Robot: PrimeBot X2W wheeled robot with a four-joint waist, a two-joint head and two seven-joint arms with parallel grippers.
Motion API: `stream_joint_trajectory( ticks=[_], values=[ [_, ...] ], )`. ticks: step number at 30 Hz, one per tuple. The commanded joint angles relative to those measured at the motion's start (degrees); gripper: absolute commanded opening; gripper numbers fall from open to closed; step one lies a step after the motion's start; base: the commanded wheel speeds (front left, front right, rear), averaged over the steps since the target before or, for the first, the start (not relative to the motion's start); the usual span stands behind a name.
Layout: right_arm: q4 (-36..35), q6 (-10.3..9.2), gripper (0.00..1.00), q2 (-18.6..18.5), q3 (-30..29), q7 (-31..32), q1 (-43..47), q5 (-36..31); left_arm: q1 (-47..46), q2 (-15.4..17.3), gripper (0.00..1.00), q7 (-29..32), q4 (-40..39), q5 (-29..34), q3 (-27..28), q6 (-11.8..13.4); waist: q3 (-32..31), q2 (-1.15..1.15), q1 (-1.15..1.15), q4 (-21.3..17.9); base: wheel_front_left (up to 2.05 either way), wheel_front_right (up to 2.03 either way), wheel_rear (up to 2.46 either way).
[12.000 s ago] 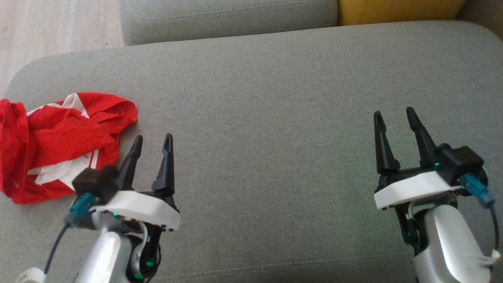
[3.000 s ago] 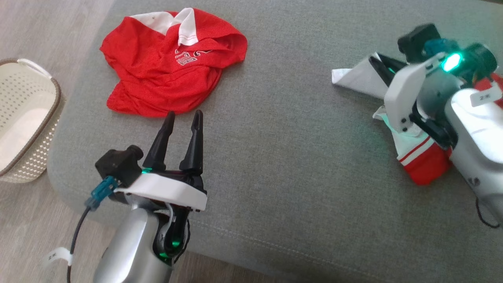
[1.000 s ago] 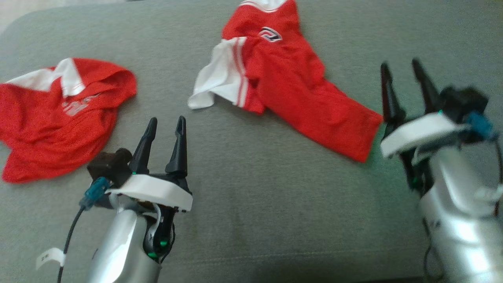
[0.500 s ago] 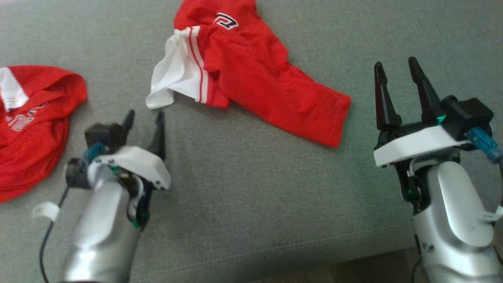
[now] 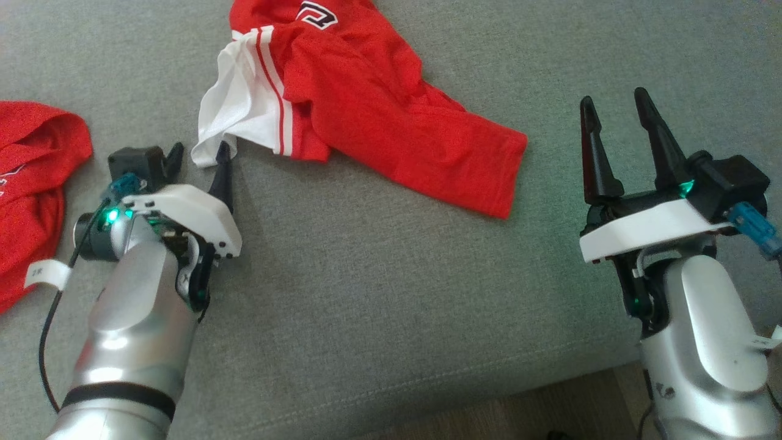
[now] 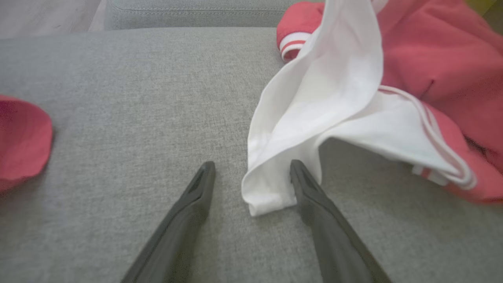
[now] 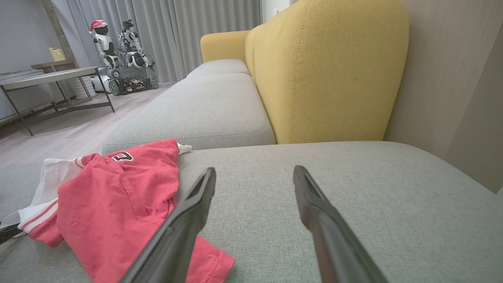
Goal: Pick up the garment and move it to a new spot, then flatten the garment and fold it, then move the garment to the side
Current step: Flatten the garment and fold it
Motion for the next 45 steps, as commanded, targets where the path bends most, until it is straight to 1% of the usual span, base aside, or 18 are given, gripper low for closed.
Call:
stream_joint_trajectory(
  ticks=[1, 3, 4, 5, 7, 9, 15, 19, 20, 23, 29, 34, 41, 42, 44, 45],
  values=[
    [-2.34, 0.43, 1.00, 0.56, 0.94, -0.12, -0.42, -0.07, -1.84, 1.71, 1.00, -0.16, 0.04, 0.13, 1.17, 0.13, 0.13, 0.00, 0.00, -0.17, 0.00, 0.00, 0.00],
    [-2.35, 0.43, 1.00, 0.57, 0.93, -0.22, -0.39, -0.01, -2.40, 1.55, 1.00, -0.17, 1.36, 0.29, 0.56, -0.35, 0.23, 0.00, 0.00, -0.26, 0.00, 0.00, 0.00],
    [-2.33, 0.43, 1.00, 0.57, 0.90, -0.27, -0.36, -0.08, -2.63, 1.52, 0.16, -0.20, 1.97, 0.49, 0.15, -0.59, 0.26, 0.00, 0.00, -0.25, 0.00, 0.00, 0.00],
    [-2.29, 0.43, 1.00, 0.57, 0.84, -0.32, -0.32, -0.14, -2.80, 1.42, 0.00, -0.31, 2.49, 0.56, -0.19, -0.88, 0.27, 0.00, 0.00, -0.22, 0.00, 0.00, 0.00],
    [-2.11, 0.43, 1.00, 0.58, 0.56, -0.38, -0.29, -0.29, -3.00, 1.21, 0.00, -0.68, 3.36, 0.53, -0.66, -1.40, 0.26, 0.00, 0.00, -0.09, 0.00, 0.00, 0.00],
    [-1.58, 0.43, 1.00, 0.58, 0.31, -0.14, -0.26, -0.41, -3.11, 1.22, 0.00, -1.59, 3.65, 0.79, -0.97, -1.28, 0.10, 0.00, 0.00, 0.18, 0.00, 0.00, 0.00],
    [2.41, 0.43, 1.00, 0.45, 1.78, 3.32, -0.59, -2.05, -2.47, 1.51, 0.00, -3.62, 0.84, 1.22, -0.12, 1.17, -0.77, 0.00, 0.00, 1.67, 0.00, 0.00, 0.00],
    [5.95, 0.43, 1.00, -1.27, 3.89, 5.47, -1.33, -2.58, -0.74, 1.55, 0.00, -3.78, -5.55, 1.99, 1.11, 3.21, -1.33, 0.00, 0.00, 3.09, 0.00, 0.00, 0.00],
    [7.97, 0.43, 1.00, -2.10, 4.70, 6.42, -1.72, -2.41, 0.73, 1.34, 0.00, -3.79, -9.39, 2.68, 1.71, 4.32, -1.63, 0.00, 0.00, 3.86, 0.00, 0.00, 0.00],
    [11.10, 0.43, 1.00, -2.92, 5.51, 7.29, -2.77, -1.42, 2.86, 0.83, 0.00, -3.80, -13.84, 3.50, 2.22, 5.07, -1.85, 0.00, 0.00, 4.77, 0.00, 0.00, 0.00],
    [17.07, 0.43, 1.00, -4.33, 6.73, 7.89, -6.42, 0.35, 4.89, 0.15, 0.00, -3.81, -17.41, 4.62, 2.04, 4.62, -1.24, 0.00, 0.00, 6.14, 0.00, 0.00, 0.00],
    [21.44, 0.43, 1.00, -5.48, 8.47, 7.81, -9.43, 0.16, 4.85, -0.22, 0.00, -3.81, -17.88, 5.19, 1.60, 3.99, -0.44, 0.00, 0.00, 6.86, 0.00, 0.00, 0.00],
    [25.84, 0.43, 1.00, -6.09, 10.68, 6.77, -11.85, 1.32, 4.67, -0.58, 0.00, -3.81, -18.03, 5.49, 1.48, 3.60, 0.14, 0.00, 0.00, 7.33, 0.00, 0.00, 0.00],
    [26.45, 0.43, 0.77, -6.13, 10.92, 6.61, -12.15, 1.56, 4.62, -0.61, 0.00, -3.81, -18.00, 5.55, 1.48, 3.58, 0.21, 0.00, 0.00, 7.36, 0.00, 0.00, 0.00],
    [27.68, 0.43, 0.02, -6.15, 11.37, 6.48, -12.62, 2.10, 4.50, -0.65, 0.00, -3.82, -17.87, 5.65, 1.47, 3.49, 0.33, 0.00, 0.00, 7.46, 0.00, 0.00, 0.00],
    [28.12, 0.43, 0.00, -6.22, 11.72, 6.27, -12.86, 2.24, 4.41, -0.65, 0.00, -3.82, -17.77, 5.69, 1.49, 3.44, 0.43, 0.00, 0.00, 7.49, 0.00, 0.00, 0.00]
  ],
)
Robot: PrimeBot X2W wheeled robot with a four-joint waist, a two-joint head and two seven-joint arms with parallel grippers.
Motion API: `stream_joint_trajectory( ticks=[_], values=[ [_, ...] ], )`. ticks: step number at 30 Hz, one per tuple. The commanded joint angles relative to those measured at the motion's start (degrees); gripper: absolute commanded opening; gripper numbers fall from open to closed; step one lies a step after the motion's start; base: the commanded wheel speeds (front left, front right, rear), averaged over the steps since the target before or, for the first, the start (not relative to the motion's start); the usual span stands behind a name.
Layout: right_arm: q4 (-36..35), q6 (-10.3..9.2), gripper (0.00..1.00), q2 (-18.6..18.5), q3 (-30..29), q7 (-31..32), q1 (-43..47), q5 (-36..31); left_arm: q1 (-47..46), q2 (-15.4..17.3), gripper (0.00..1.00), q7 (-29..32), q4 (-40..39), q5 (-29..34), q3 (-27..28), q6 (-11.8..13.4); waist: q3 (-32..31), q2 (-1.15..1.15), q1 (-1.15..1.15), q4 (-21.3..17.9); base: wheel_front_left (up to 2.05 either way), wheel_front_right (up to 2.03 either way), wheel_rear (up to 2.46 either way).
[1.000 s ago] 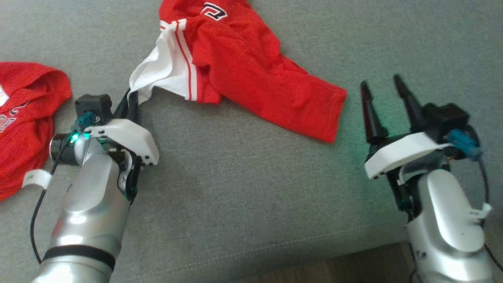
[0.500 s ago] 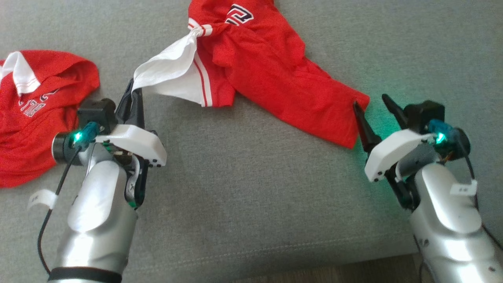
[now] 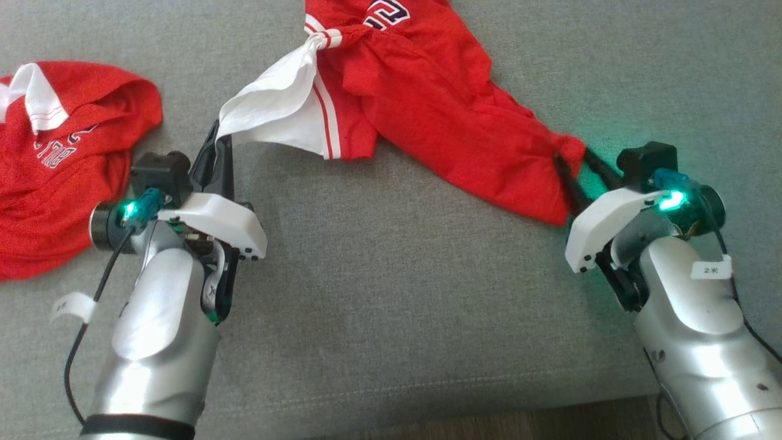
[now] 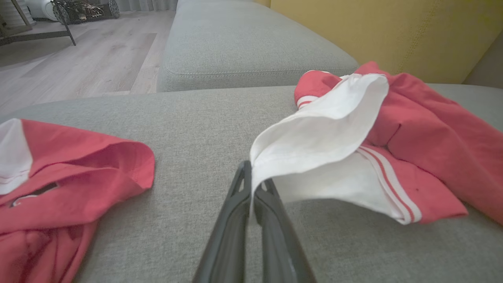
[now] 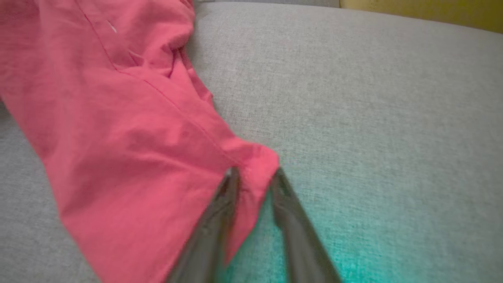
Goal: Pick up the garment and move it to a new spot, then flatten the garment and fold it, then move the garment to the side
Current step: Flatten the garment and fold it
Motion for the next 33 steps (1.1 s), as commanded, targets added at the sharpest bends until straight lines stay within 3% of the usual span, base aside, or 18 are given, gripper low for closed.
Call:
stream_joint_trajectory(
  ticks=[1, 12, 24, 33],
  values=[
    [-1.01, 0.43, 0.00, -0.28, 1.13, -0.76, -1.19, 0.32, -1.94, 1.12, 0.00, -0.70, -1.75, 0.65, 1.68, -0.07, 0.05, 0.00, 0.00, 0.03, 0.00, 0.00, 0.00],
    [-2.29, 0.43, 0.00, -2.58, 0.48, -4.72, -1.17, -0.09, -1.06, 1.35, 0.00, -0.70, -1.67, 0.76, 2.71, -0.19, -2.22, 0.00, 0.00, -0.18, 0.00, 0.00, 0.00],
    [-18.04, 0.43, 0.00, -9.82, -0.84, -3.01, 0.84, -5.17, 1.54, 2.60, 0.00, -0.70, -6.51, 1.71, 3.79, 0.21, -8.10, 0.00, 0.00, 0.05, 0.00, 0.00, 0.00],
    [-27.25, 0.43, 0.00, -12.97, -6.15, -7.97, 1.37, -13.51, 4.29, 4.98, 0.00, -0.70, -17.38, 3.77, 3.82, 0.28, -14.69, 0.00, 0.00, 1.55, 0.00, 0.00, 0.00]
  ],
)
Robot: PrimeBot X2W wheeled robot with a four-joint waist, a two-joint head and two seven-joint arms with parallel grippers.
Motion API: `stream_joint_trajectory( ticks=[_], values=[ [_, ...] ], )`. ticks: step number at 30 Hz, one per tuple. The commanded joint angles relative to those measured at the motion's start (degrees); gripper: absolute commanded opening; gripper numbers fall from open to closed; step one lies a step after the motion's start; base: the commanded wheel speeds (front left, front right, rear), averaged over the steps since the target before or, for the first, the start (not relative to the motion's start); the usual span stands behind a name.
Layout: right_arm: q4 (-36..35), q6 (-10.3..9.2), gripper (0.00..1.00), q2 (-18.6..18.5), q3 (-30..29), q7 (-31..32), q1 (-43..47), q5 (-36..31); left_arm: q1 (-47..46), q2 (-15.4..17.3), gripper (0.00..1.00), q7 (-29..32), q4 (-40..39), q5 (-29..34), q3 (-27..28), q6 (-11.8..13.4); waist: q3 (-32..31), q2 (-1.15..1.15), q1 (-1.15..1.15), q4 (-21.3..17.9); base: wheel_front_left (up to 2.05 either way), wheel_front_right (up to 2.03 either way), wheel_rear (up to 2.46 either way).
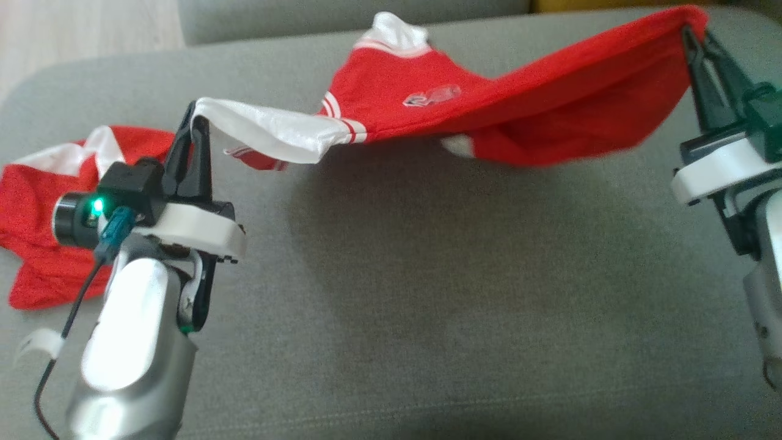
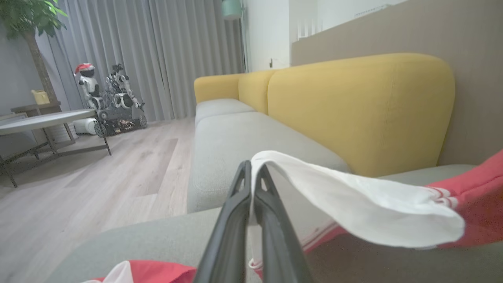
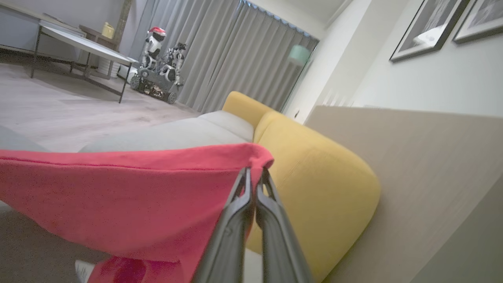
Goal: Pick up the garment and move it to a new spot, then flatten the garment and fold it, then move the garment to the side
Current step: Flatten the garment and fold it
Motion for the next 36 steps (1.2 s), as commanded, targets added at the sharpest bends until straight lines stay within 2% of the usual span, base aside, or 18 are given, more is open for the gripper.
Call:
stream_joint_trajectory(
  ticks=[1, 4, 8, 16, 21, 24, 28, 33, 34, 36],
  values=[
    [-3.11, 0.43, 0.00, -1.42, -0.28, -1.18, -0.26, -1.93, -1.04, 2.52, 0.00, -0.69, -4.44, 0.65, 2.01, 0.12, -3.01, 0.00, 0.00, 0.81, 0.00, 0.00, 0.00],
    [-4.32, 0.43, 0.00, -1.88, -0.62, -2.01, -0.27, -3.28, -0.25, 3.50, 0.00, -0.65, -7.66, 1.09, 1.80, -0.08, -5.07, 0.00, 0.00, 0.99, 0.00, 0.00, 0.00],
    [-7.91, 0.43, 0.00, -2.80, -1.95, -1.43, 0.28, -3.75, 2.15, 5.28, 0.00, 0.94, -17.38, 1.45, 1.89, -0.02, -8.49, 0.00, 0.00, 0.91, 0.00, 0.00, 0.00],
    [-21.15, 0.43, 0.00, -8.66, -6.92, 6.28, 2.53, -2.73, 3.41, 9.10, 0.00, 12.28, -38.40, 2.25, 2.14, -0.35, -11.27, 0.00, 0.00, 0.68, 0.00, 0.00, 0.00],
    [-26.15, 0.43, 0.00, -11.14, -7.16, 12.06, 2.83, 0.52, -0.19, 11.19, 0.00, 19.42, -44.38, 0.43, 3.00, -2.10, -10.91, 0.00, 0.00, 0.22, 0.00, 0.00, 0.00],
    [-26.04, 0.43, 0.00, -11.63, -5.38, 14.12, 1.00, 3.11, -4.55, 11.73, 0.00, 22.48, -43.31, -1.99, 3.15, -3.76, -9.56, 0.00, 0.00, 0.07, 0.00, 0.00, 0.00],
    [-21.39, 0.43, 0.00, -11.29, -0.49, 15.70, -4.35, 6.88, -12.07, 12.60, 0.00, 25.88, -35.48, -4.83, 1.61, -6.14, -6.23, 0.00, 0.00, -0.31, 0.00, 0.00, 0.00],
    [-10.34, 0.43, 0.00, -9.34, 5.60, 14.98, -18.31, 11.12, -25.85, 14.32, 0.00, 25.34, -22.57, -4.78, -0.69, -7.67, 1.93, 0.00, 0.00, -0.78, 0.00, 0.00, 0.00],
    [-4.65, 0.43, 0.00, -7.71, 6.47, 13.81, -25.49, 12.33, -32.68, 14.82, 0.00, 23.96, -17.17, -4.14, -1.51, -7.94, 5.69, 0.00, 0.00, -0.87, 0.00, 0.00, 0.00],
    [1.28, 0.43, 0.00, -6.10, 6.15, 11.64, -32.52, 12.30, -39.80, 14.78, 0.00, 21.72, -12.02, -3.19, -1.87, -8.05, 8.75, 0.00, 0.00, -0.63, 0.00, 0.00, 0.00]
  ],
)
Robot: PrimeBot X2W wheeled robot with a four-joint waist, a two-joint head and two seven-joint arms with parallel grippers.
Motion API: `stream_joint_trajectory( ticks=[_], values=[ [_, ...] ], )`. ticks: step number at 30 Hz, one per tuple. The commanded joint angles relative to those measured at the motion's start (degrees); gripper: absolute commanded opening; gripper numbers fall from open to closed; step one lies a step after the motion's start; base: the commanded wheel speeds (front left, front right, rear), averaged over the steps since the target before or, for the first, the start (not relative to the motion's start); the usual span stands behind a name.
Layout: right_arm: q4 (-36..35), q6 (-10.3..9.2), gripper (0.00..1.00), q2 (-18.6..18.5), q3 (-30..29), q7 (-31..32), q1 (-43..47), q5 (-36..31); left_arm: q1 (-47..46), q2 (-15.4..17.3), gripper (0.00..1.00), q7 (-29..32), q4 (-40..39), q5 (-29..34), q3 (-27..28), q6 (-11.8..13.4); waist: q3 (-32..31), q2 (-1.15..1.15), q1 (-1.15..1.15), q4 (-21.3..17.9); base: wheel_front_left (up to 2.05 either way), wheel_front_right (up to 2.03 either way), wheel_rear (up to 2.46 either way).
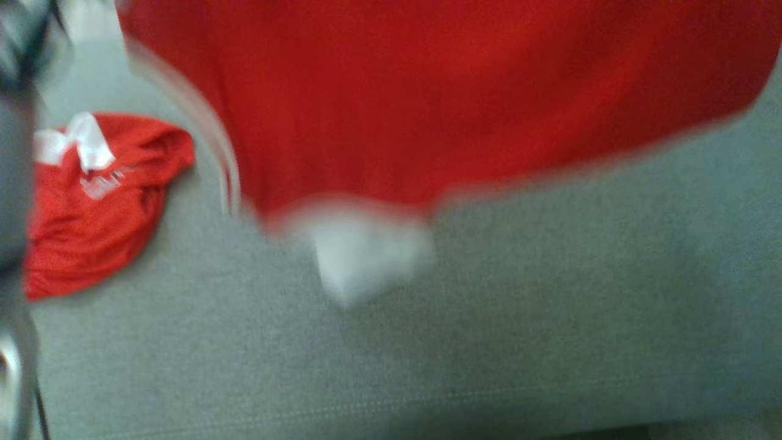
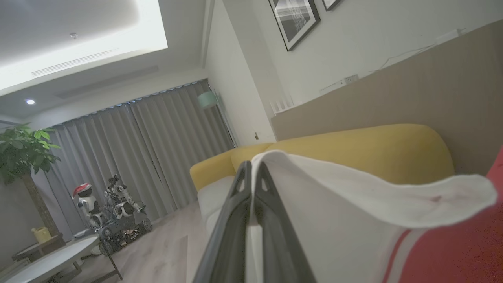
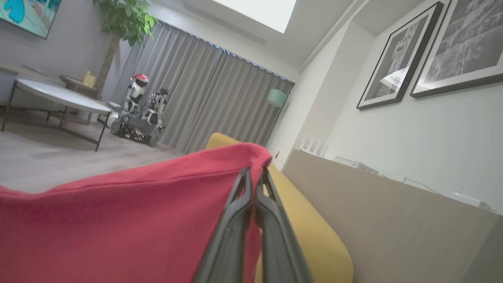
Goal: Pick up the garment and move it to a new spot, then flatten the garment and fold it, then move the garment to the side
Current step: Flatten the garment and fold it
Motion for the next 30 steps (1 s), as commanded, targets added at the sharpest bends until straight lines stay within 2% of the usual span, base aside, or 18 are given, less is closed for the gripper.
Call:
stream_joint_trajectory(
  ticks=[1, 7, 12, 15, 19, 24, 30],
  values=[
    [3.80, 0.42, 0.00, 1.89, -1.08, -2.80, -7.42, 0.10, -9.91, 2.47, 0.00, -2.73, 2.73, 1.32, 2.06, 0.01, 7.95, 0.00, 0.00, 0.16, 0.00, 0.00, 0.00],
    [18.03, 0.42, 0.00, 4.66, -2.91, -15.29, -21.77, -6.73, -23.77, -0.43, 0.00, -12.41, 14.33, 4.13, 1.50, 1.80, 11.51, 0.00, 0.00, 1.95, 0.00, 0.00, 0.00],
    [24.74, 0.42, 0.00, 6.10, -5.22, -20.95, -24.78, -11.40, -26.15, -2.50, 0.00, -16.76, 19.14, 4.78, -0.17, 1.98, 12.70, 0.00, 0.00, 3.18, 0.00, 0.00, 0.00],
    [29.66, 0.42, 0.00, 7.93, -6.17, -21.94, -22.89, -11.81, -25.25, -3.56, 0.00, -18.15, 21.78, 4.93, -2.03, 1.54, 13.85, 0.00, 0.00, 3.97, 0.00, 0.00, 0.00],
    [33.60, 0.42, 0.00, 9.56, -3.70, -22.35, -17.86, -10.43, -20.49, -4.32, 0.00, -20.21, 24.13, 5.41, -4.62, 1.23, 15.06, 0.00, 0.00, 4.63, 0.00, 0.00, 0.00],
    [32.75, 0.42, 0.00, 10.13, 0.08, -22.40, -9.32, -6.88, -11.93, -4.39, 0.00, -22.06, 26.84, 5.45, -7.24, 1.00, 15.53, 0.00, 0.00, 5.08, 0.00, 0.00, 0.00],
    [32.73, 0.42, 0.00, 9.33, 6.66, -22.41, 1.33, -0.23, 0.45, -3.53, 0.00, -23.34, 29.05, 5.10, -9.56, 0.89, 11.93, 0.00, 0.00, 5.29, 0.00, 0.00, 0.00]
  ],
)
